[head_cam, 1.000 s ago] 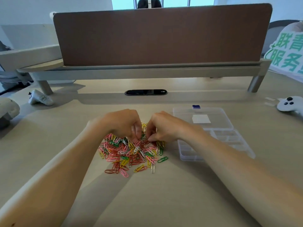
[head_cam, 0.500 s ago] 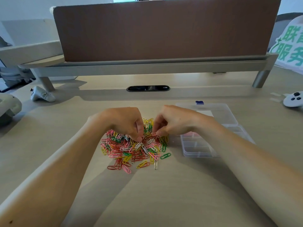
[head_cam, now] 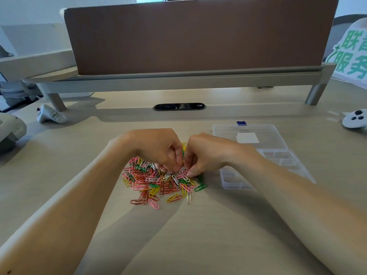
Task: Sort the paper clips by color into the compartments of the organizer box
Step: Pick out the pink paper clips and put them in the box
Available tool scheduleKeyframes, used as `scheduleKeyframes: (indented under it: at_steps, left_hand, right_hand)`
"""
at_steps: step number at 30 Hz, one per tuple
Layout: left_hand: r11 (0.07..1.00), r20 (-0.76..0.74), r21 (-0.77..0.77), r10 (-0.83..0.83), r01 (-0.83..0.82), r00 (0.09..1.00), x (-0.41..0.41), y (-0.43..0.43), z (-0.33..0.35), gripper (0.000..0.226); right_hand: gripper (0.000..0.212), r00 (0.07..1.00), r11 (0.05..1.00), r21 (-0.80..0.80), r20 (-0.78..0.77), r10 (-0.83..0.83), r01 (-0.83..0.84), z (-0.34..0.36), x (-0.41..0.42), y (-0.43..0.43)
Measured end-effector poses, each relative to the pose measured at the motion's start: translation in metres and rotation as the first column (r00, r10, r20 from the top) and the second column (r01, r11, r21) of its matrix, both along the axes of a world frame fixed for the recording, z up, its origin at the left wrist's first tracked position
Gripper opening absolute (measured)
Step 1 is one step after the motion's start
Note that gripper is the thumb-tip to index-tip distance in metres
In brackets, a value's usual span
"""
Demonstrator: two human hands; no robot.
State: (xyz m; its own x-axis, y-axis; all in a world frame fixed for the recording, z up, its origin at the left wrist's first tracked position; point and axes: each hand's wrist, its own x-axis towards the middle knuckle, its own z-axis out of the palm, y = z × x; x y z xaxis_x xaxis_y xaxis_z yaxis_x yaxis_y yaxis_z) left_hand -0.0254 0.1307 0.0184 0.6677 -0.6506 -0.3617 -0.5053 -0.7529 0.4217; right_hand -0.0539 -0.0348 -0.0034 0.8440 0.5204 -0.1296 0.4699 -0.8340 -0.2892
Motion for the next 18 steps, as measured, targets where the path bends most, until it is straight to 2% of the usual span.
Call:
scheduleKeyframes:
  at_steps: [4,7,9,12,18]
  left_hand:
    - [0.997,-0.008,0.071,-0.011,0.011,1.0,-0.002,-0.007,-0.004,0.011]
    - [0.994,0.011,0.108,0.004,-0.005,1.0,-0.001,-0.007,-0.006,0.016]
    - [0.994,0.037,0.112,0.003,-0.007,0.999,-0.001,-0.008,-0.009,0.015]
    - [0.994,0.063,0.106,-0.017,0.01,0.998,-0.001,-0.009,-0.011,0.011]
    - [0.992,0.074,0.119,-0.043,0.034,0.996,-0.004,-0.011,-0.01,0.011]
  right_hand:
    - [0.015,1.0,0.999,-0.035,0.0,-0.001,0.001,-0.002,-0.001,0.002]
    - [0.012,0.999,0.998,-0.056,-0.022,-0.025,0.023,-0.002,-0.001,0.002]
    - [0.006,0.999,0.997,-0.076,-0.027,-0.034,0.032,0.0,-0.001,-0.001]
    - [0.009,0.999,0.995,-0.091,-0.03,-0.035,0.032,0.002,0.001,-0.004]
    - [0.007,0.999,0.998,-0.049,-0.034,-0.038,0.037,0.009,0.005,-0.013]
